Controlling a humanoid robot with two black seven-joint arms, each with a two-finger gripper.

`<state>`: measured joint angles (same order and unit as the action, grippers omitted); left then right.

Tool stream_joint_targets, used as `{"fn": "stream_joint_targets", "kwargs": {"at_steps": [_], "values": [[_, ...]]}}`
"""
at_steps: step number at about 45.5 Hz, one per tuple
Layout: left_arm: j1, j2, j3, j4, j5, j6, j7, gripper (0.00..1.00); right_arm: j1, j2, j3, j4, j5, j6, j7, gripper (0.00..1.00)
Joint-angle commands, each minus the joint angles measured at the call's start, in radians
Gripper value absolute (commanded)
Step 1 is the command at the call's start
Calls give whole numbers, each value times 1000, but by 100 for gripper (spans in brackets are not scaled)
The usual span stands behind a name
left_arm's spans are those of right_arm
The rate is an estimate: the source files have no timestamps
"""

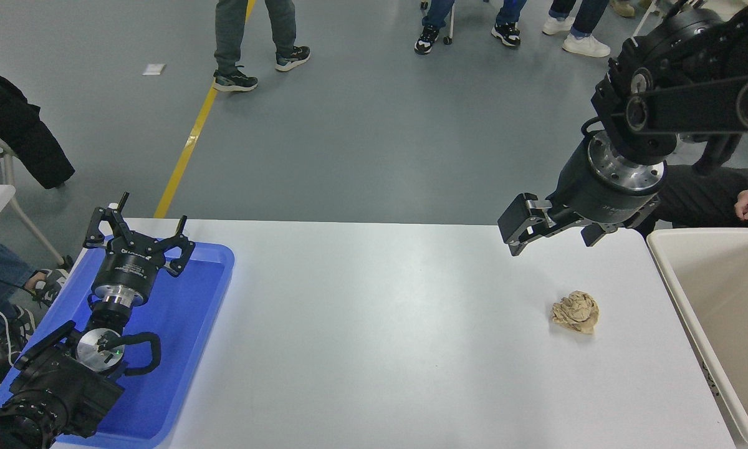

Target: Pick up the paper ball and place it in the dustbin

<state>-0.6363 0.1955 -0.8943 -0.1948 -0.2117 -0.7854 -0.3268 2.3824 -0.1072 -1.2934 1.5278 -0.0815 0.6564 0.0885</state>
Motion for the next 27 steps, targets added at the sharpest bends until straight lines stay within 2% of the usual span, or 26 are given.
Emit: {"fn": "stream_joint_targets", "kwargs": {"at_steps": [1,27], "values": [[0,-2,0,0,0,0,-1,100,-8,-2,0,0,-1,0,0,100],[0,-2,0,0,0,0,-1,100,-60,-12,17,-14,-20,-1,0,100]]}}
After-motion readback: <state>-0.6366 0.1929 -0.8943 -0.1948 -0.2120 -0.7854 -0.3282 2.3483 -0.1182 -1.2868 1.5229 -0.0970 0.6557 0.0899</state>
